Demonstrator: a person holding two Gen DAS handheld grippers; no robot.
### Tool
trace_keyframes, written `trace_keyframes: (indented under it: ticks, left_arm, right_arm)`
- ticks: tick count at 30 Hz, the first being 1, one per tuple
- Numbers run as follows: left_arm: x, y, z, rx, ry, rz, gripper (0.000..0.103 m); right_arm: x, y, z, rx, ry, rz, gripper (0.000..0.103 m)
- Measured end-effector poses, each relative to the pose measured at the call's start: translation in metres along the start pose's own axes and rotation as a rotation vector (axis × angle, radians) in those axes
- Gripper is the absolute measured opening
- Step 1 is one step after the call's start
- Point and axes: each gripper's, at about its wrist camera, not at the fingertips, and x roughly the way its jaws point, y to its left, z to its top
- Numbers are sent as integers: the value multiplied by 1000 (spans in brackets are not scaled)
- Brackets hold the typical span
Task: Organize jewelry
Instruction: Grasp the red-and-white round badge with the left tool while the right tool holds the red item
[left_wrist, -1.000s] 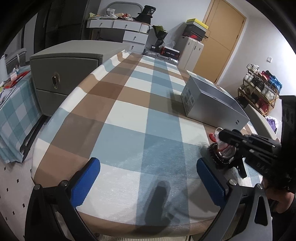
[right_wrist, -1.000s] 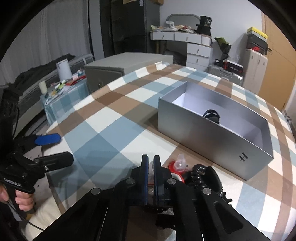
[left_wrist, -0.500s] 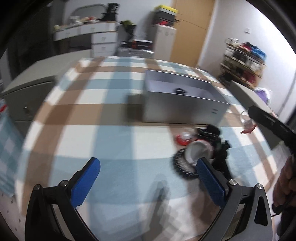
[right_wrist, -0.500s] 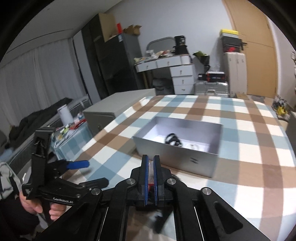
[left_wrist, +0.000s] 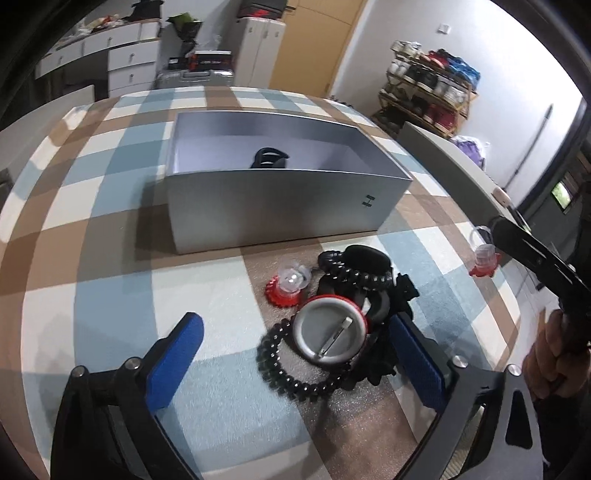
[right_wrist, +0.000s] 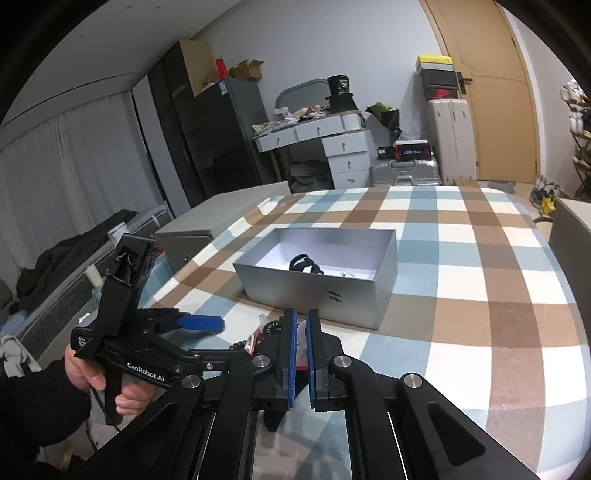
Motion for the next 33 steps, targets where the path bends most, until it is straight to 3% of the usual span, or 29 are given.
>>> trace_keyframes:
  ticks: [10, 13, 16, 18, 24, 33]
  left_arm:
    - [8, -14, 3, 90, 42, -81, 56]
    - [5, -17, 1, 107, 35, -82, 45]
    - [3, -20, -1, 130, 26, -62, 43]
    - [0, -22, -3, 140, 15, -59, 35]
    - [-2, -17, -3, 115, 7, -45, 35]
    - [-39, -16, 0, 75, -129, -11, 35]
  right_arm:
    - [-4, -6, -4, 12, -7, -5, 4]
    - [-5, -5, -4, 15, -7, -5, 4]
    - [-5, -4, -3, 12, -8, -5, 4]
    - [-6, -3, -2, 9, -13, -5, 4]
    - [-11, 2, 0, 3, -22, -6, 4]
    - [-13, 13, 6, -14, -27, 6, 4]
